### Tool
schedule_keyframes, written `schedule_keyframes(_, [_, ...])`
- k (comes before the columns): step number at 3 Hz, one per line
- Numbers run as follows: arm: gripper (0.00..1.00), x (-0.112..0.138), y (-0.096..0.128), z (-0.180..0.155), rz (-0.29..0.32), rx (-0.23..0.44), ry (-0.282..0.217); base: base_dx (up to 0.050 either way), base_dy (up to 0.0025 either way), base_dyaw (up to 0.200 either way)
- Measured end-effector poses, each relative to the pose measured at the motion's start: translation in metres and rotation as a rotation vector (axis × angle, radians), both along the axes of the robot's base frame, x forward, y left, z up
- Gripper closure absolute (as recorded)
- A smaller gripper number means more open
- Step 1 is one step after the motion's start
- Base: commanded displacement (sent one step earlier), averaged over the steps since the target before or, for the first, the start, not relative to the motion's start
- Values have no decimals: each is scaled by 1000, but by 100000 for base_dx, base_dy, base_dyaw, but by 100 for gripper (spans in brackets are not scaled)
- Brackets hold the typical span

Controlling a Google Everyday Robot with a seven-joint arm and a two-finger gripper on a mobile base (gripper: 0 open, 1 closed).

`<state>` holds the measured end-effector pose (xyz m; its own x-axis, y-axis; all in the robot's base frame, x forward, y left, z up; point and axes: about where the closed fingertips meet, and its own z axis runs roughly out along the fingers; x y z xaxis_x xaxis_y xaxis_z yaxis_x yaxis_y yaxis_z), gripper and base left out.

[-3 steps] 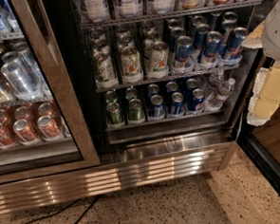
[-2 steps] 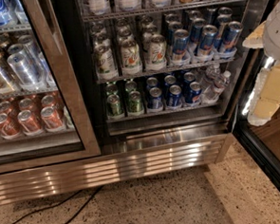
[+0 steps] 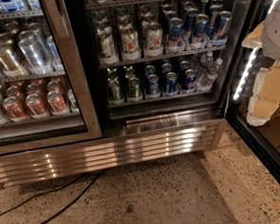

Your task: Close right fridge door

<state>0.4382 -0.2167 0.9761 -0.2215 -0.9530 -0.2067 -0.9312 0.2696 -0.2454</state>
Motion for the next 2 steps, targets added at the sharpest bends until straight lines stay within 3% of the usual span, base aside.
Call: schedule_keyframes(2, [0,0,0,0,0,0,0,-5000,3,-27])
